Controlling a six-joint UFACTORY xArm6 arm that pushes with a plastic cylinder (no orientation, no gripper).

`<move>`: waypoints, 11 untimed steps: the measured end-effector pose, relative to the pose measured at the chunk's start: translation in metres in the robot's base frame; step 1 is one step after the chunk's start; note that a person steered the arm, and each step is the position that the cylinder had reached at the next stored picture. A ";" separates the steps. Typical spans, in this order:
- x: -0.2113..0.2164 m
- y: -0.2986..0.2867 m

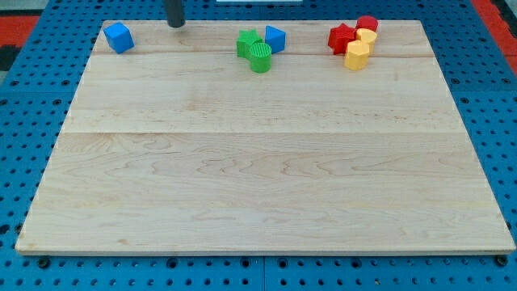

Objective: Push the yellow heart to the bottom of the red star

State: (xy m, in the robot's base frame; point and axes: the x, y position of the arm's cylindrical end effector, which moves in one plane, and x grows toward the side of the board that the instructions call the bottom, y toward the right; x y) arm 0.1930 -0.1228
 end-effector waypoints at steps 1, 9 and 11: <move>0.000 0.082; 0.000 0.376; 0.042 0.407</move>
State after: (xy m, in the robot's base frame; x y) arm 0.2348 0.2841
